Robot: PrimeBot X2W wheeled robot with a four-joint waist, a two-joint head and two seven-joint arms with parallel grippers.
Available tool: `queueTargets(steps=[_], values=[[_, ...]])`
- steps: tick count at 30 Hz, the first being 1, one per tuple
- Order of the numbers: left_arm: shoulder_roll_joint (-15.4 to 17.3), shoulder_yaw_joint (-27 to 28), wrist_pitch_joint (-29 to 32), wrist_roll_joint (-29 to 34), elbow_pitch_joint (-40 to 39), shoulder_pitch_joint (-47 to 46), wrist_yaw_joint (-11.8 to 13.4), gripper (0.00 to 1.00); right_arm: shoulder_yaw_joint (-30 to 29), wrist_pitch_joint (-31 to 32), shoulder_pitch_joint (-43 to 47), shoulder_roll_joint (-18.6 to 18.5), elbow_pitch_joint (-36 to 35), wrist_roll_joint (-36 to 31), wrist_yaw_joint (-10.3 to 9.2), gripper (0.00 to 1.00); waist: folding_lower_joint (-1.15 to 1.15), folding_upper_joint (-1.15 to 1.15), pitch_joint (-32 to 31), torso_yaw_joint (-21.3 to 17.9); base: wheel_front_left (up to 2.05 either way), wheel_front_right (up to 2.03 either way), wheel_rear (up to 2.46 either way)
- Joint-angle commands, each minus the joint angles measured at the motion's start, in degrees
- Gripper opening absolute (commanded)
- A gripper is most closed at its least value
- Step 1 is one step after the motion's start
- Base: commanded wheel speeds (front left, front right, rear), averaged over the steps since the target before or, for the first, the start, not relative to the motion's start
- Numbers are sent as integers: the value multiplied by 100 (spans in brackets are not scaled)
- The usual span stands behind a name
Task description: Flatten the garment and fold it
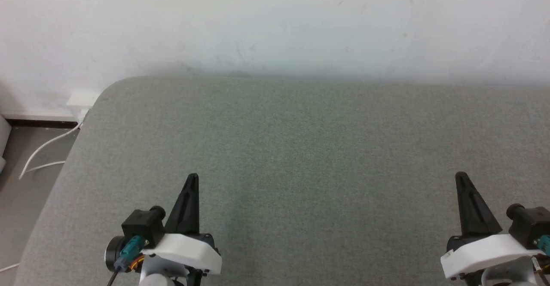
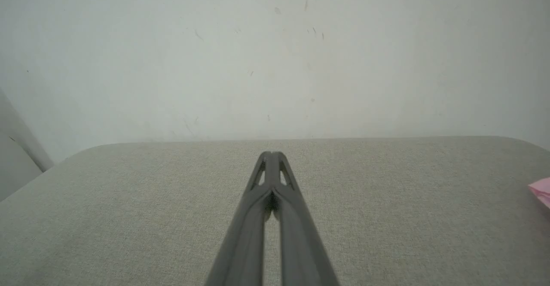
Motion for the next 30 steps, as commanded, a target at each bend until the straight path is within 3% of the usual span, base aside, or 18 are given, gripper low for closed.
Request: queueTargets(steps=[1, 30], values=[[-1, 24, 28, 65, -47, 20, 5, 0, 24, 32, -22, 2, -6, -46, -1, 0, 0, 0, 1, -3, 0, 0, 0], [-4, 182, 367, 404, -326, 98, 29, 0, 145, 196, -109, 8, -30, -293, -3, 0, 0, 0, 18, -66, 0, 0, 0]])
